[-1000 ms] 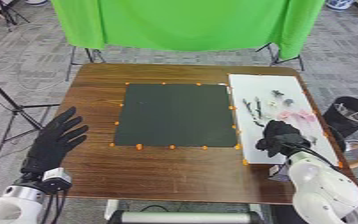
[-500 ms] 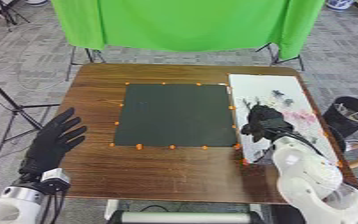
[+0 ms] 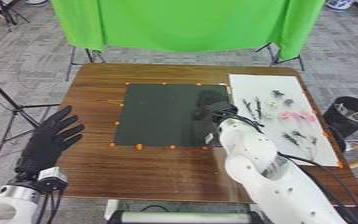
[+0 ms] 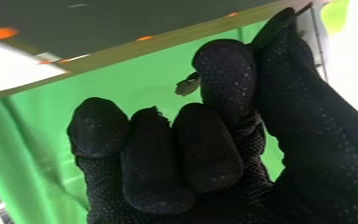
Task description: Arrange flowers
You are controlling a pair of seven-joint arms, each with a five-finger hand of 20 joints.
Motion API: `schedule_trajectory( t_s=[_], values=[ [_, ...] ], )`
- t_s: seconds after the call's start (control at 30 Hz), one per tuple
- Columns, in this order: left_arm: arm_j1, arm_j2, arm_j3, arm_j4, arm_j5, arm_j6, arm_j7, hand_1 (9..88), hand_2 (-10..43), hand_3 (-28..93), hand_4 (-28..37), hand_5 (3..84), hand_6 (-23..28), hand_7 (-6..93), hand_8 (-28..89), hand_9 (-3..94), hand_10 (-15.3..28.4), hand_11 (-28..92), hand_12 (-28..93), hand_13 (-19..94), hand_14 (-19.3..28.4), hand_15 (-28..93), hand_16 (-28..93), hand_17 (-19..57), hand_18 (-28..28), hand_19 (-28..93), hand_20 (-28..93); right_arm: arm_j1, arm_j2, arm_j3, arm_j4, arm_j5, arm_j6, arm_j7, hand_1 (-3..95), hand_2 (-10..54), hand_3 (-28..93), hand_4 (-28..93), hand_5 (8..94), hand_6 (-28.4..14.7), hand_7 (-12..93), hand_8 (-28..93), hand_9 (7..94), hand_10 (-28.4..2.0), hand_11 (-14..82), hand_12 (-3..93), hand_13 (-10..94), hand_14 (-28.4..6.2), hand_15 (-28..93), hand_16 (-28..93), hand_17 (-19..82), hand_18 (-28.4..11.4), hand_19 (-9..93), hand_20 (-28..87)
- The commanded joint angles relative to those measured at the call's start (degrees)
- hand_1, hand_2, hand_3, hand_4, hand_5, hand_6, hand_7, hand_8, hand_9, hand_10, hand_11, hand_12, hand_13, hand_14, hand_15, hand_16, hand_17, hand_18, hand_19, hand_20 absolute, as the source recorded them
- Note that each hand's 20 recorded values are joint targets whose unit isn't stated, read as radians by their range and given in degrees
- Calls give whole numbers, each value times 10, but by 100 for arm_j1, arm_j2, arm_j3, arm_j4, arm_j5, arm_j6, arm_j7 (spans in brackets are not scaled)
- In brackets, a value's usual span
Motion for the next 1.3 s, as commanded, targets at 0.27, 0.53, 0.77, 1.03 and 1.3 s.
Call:
schedule_trajectory(
  t_s=[0.27, 0.53, 0.77, 1.03, 1.3],
  values=[
    [-180, 150, 139, 32, 29, 31, -109, 261, -56, 683, -238, 266, 26, 207, -109, 240, 118, 191, 161, 209, 163, 298, 3, -95, 228, 428, 85, 408, -1308, -829, 672, -330, -177, 24, 324, -95, 918, -79, 800, -5, 550, 292, 840, -92, 767, 550, 761, -115, 923, 409, 455, -240, 932, 584],
    [-620, 190, 328, 178, 140, -167, -393, 261, -55, 683, -238, 265, 26, 207, -108, 240, 118, 190, 161, 210, 162, 298, 3, -95, 228, 429, 85, 491, -1570, -1173, 1080, -379, 4, 240, 325, -95, 916, -82, 802, -1, 545, 291, 841, -91, 765, 551, 762, -113, 921, 410, 457, -239, 932, 584],
    [-992, 182, 467, 301, 236, -354, -676, 260, -55, 683, -237, 265, 26, 207, -108, 240, 118, 189, 162, 210, 162, 298, 3, -95, 227, 429, 85, 570, -1675, -1420, 1298, -290, 150, 521, 328, -95, 912, -90, 803, 1, 541, 293, 841, -88, 762, 553, 766, -112, 919, 411, 460, -239, 932, 584],
    [-1313, 161, 607, 413, 316, -530, -899, 261, -56, 684, -238, 265, 26, 207, -108, 240, 118, 189, 162, 209, 162, 298, 3, -94, 227, 428, 85, 703, -1717, -1699, 1503, -68, 444, 662, 336, -95, 904, -108, 804, 5, 531, 291, 840, -87, 754, 552, 765, -110, 915, 413, 463, -237, 932, 582],
    [-1775, 155, 807, 593, 392, -798, -1239, 260, -55, 683, -238, 266, 26, 207, -108, 240, 117, 189, 162, 210, 162, 298, 3, -95, 227, 428, 86, 743, -1874, -1759, 1716, 66, 685, 826, 344, -95, 897, -119, 804, 8, 524, 289, 840, -86, 748, 552, 767, -109, 912, 412, 463, -235, 932, 580]
  ],
)
